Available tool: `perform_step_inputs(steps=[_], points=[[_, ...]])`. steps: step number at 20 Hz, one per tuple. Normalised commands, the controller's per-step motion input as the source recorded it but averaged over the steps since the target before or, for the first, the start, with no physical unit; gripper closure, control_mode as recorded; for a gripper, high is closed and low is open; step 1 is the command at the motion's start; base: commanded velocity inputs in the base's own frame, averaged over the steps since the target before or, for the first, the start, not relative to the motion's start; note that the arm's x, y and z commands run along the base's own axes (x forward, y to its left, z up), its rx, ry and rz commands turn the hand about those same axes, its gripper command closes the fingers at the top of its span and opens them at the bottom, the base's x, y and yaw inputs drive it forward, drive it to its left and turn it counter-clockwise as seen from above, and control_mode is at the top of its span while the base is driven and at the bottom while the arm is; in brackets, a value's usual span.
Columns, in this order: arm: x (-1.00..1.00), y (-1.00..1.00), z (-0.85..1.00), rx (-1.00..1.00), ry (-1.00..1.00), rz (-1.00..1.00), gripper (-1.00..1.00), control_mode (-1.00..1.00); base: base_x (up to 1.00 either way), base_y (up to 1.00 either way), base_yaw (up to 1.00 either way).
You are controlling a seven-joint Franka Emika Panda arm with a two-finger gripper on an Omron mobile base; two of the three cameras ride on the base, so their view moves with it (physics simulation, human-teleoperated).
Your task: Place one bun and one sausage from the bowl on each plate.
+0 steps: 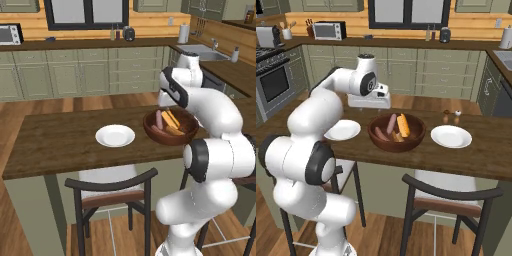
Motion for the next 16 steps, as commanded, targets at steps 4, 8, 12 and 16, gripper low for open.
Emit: perform_step_inputs(steps=[4,8,12,16], points=[[0.44,-0.19,-0.62,-0.04,0.08,0.0,-1.0,-1.0,0.0,0.0,0.0],[0.61,-0.07,-0.6,0.0,0.08,-0.04,-1.0,-1.0,0.0,0.0,0.0],[0.66,-0.16,-0.56,0.0,0.04,-0.05,-1.0,-1.0,0.0,0.0,0.0],[0.65,-0.08,-0.52,0.0,0.0,-0.03,-1.0,-1.0,0.0,0.0,0.0]])
